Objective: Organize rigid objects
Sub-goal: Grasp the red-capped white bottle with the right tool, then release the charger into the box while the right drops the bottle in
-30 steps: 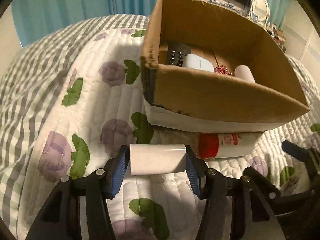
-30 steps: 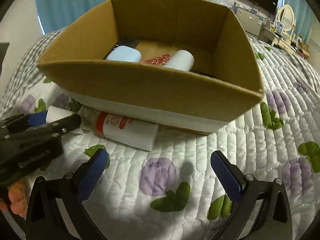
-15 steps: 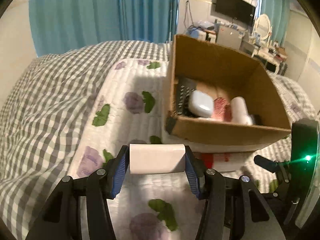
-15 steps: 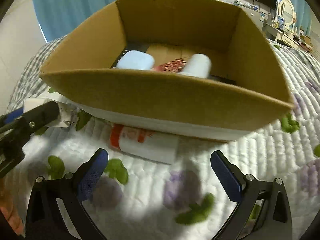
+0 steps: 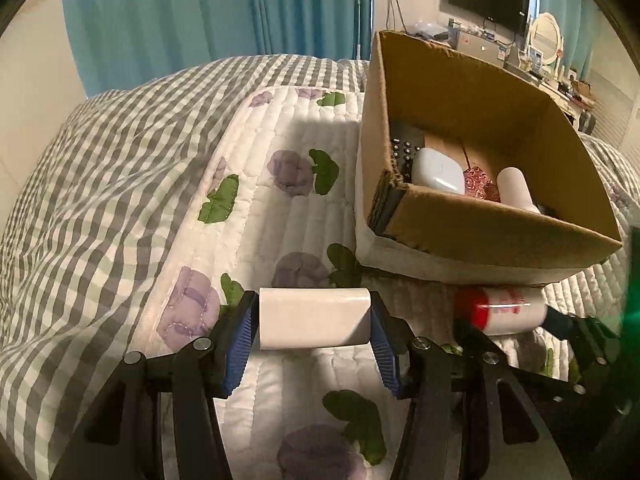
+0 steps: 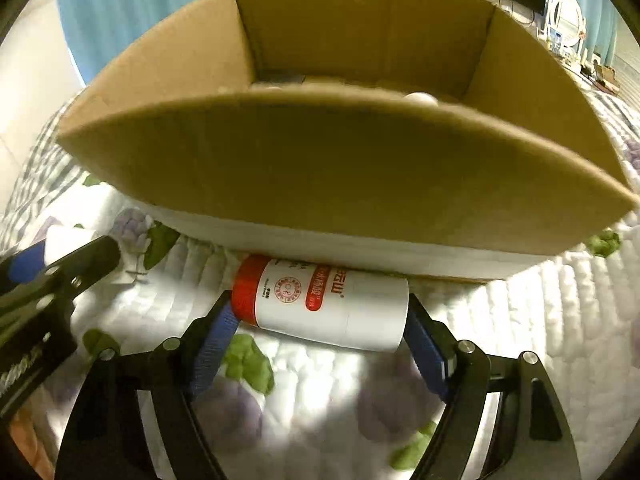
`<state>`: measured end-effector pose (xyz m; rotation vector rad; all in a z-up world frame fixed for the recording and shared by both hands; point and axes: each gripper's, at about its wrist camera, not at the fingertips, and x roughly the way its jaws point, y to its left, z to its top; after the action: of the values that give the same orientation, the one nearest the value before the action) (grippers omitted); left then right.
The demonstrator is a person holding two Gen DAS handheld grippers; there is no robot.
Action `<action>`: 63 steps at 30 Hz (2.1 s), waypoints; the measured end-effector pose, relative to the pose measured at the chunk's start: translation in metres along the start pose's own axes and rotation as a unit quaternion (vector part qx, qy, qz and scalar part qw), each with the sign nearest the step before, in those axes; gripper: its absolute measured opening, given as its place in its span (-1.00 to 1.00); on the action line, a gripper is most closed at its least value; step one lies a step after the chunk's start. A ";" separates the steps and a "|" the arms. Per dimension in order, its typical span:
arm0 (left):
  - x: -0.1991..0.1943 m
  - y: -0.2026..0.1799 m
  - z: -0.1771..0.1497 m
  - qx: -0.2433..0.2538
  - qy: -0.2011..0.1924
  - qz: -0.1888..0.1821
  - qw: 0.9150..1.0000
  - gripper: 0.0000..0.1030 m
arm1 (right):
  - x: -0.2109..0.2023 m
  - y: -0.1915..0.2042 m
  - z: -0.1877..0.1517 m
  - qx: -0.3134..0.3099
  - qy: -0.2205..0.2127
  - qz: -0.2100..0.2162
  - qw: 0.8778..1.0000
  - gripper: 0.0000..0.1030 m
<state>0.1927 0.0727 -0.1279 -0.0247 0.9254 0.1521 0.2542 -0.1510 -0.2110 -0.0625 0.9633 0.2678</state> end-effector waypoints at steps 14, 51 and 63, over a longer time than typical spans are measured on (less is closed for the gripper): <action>-0.052 -0.024 -0.001 0.026 -0.023 -0.011 0.999 0.04 | -0.085 -0.021 -0.018 -0.018 -0.044 0.007 0.999 0.55; 0.017 -0.101 0.129 0.066 -0.055 -0.107 0.990 0.16 | -0.100 -0.092 0.142 -0.027 -0.132 0.019 0.991 0.55; -0.024 -0.065 0.136 0.050 -0.099 -0.077 0.991 0.28 | -0.080 -0.076 0.154 -0.034 -0.108 0.018 0.993 0.55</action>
<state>0.2953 0.0174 -0.0300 0.0124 0.7281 -0.0347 0.3532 -0.2136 -0.0624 -0.0775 0.7416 0.3341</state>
